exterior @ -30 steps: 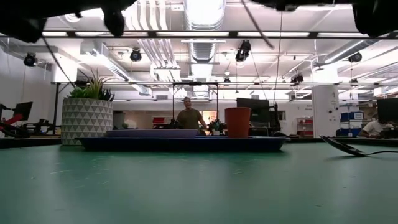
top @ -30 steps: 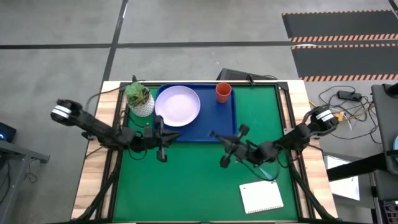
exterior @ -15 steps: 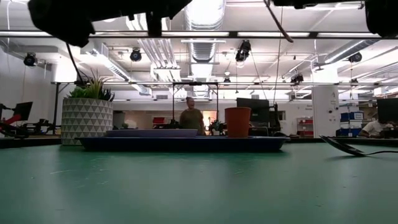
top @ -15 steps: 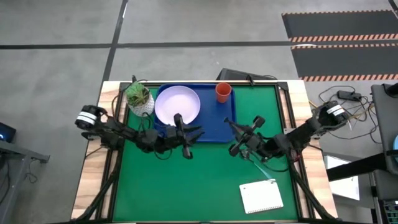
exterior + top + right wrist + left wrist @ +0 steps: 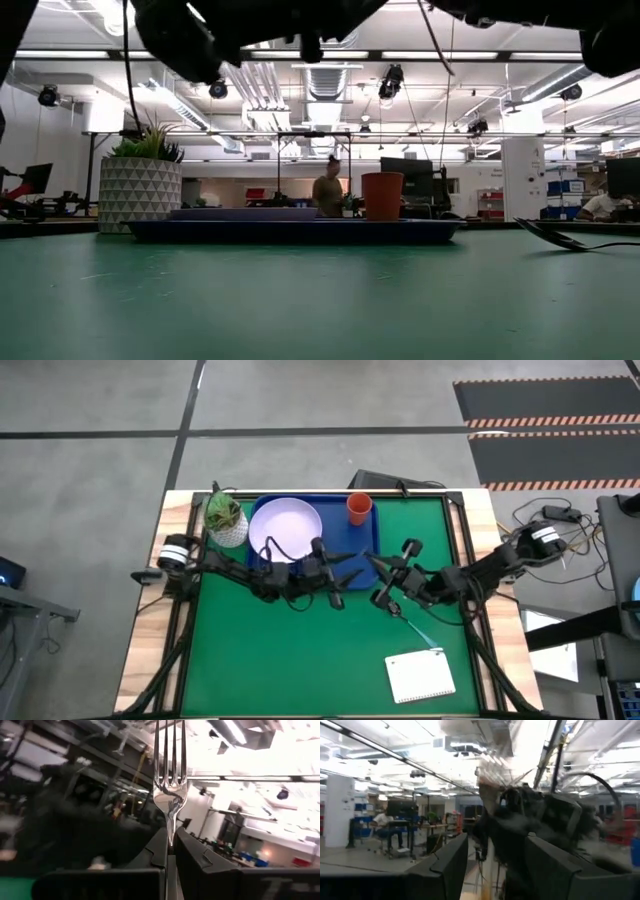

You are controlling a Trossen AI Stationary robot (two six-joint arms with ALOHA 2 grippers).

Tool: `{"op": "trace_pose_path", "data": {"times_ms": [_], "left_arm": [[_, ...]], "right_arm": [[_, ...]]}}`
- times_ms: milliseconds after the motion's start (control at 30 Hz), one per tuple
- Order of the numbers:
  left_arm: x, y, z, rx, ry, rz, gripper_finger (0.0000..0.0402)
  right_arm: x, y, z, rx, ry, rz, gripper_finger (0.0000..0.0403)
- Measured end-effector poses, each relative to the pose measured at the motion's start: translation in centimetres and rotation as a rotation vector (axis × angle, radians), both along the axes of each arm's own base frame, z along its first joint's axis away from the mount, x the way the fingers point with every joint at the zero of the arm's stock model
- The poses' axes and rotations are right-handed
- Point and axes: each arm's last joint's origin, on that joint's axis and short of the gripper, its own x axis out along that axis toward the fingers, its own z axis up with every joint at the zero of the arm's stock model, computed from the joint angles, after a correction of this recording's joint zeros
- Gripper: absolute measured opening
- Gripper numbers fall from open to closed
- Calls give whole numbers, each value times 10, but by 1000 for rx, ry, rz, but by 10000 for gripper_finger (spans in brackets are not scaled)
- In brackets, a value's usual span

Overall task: Pick and place plate/cup/fork/spoon on tray
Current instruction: Put the orange fork on the blue serving tray to the right of the purple plate

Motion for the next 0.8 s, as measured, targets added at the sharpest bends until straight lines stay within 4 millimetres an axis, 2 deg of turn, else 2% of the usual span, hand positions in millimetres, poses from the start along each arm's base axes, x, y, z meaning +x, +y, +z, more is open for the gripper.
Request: {"op": "trace_pose_path", "data": {"times_ms": [167,400,500,633,800], "left_arm": [[9,9,12,1,-42,19,175],[7,15,17,-26,-54,64,161],[8,18,15,-41,-31,99,119],[10,23,10,-80,21,158,23],[10,24,9,-93,27,171,2]], "right_arm": [[6,-4,0,-11,-2,-21,12],[11,-6,-4,-36,29,-44,12],[14,-9,-8,-29,54,-83,12],[19,-16,-13,-33,113,-134,13],[21,-23,-14,19,105,-119,37]]}}
